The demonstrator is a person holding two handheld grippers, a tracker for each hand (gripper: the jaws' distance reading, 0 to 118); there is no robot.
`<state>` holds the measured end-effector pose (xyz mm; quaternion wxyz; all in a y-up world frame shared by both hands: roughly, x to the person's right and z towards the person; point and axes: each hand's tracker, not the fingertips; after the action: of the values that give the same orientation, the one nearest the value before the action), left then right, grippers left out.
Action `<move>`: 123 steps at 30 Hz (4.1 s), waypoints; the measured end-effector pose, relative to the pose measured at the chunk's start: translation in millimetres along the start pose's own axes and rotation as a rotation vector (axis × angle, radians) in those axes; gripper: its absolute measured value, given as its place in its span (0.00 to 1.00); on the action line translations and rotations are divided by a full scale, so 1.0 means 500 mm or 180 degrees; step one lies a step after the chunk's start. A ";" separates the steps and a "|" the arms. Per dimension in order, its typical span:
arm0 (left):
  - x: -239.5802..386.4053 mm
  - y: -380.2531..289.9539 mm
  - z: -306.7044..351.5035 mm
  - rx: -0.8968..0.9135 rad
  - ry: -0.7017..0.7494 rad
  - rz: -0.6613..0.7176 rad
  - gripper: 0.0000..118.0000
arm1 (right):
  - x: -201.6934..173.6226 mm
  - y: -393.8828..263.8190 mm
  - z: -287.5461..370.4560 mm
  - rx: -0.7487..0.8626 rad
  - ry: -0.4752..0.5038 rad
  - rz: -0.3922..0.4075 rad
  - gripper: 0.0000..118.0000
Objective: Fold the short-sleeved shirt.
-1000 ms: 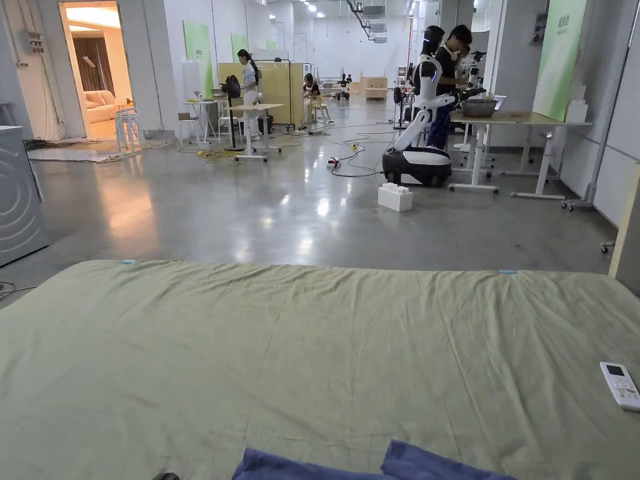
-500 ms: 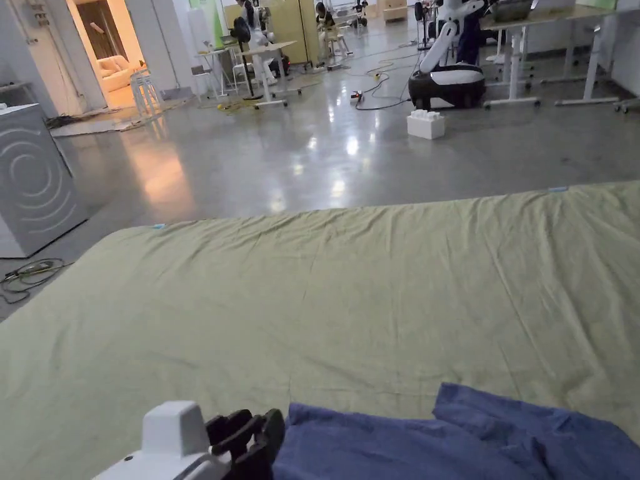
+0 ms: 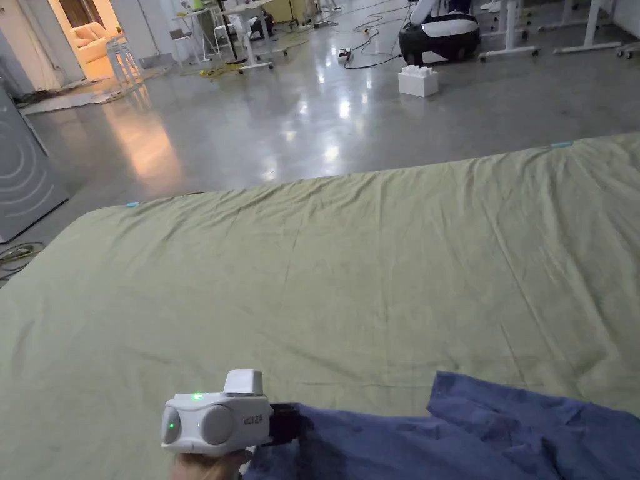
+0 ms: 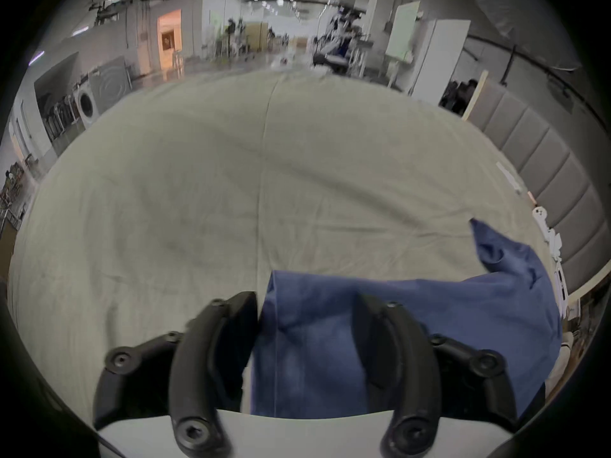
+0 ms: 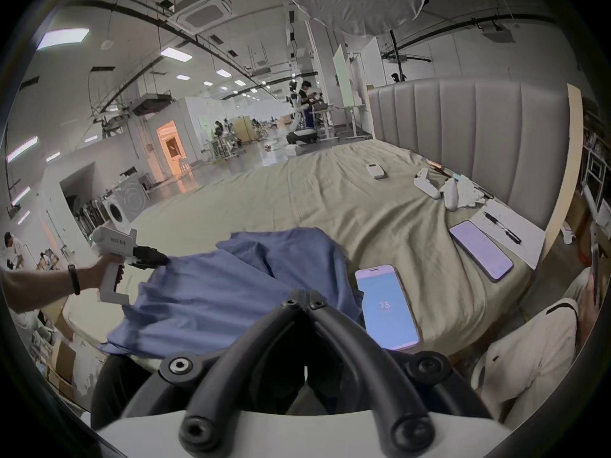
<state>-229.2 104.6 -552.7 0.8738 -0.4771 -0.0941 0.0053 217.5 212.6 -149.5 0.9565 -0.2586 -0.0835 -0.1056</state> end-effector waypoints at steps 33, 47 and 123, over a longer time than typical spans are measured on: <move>0.058 0.041 -0.037 -0.0376 0.0156 -0.0180 0.03 | -0.029 0.200 -0.710 -0.1628 0.0857 0.2009 0.04; 0.007 0.025 0.581 0.1706 -0.0564 0.0022 0.03 | 0.020 0.452 -0.271 0.0150 0.0883 0.0683 0.03; -0.062 0.588 0.699 0.2843 0.0613 0.0150 0.03 | -0.276 1.103 -0.343 0.1944 -0.0517 0.1300 0.03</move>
<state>-295.1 552.6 -618.8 0.9983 -0.0540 0.0100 0.0208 237.9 612.1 -588.5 0.9812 0.0196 -0.1334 0.1380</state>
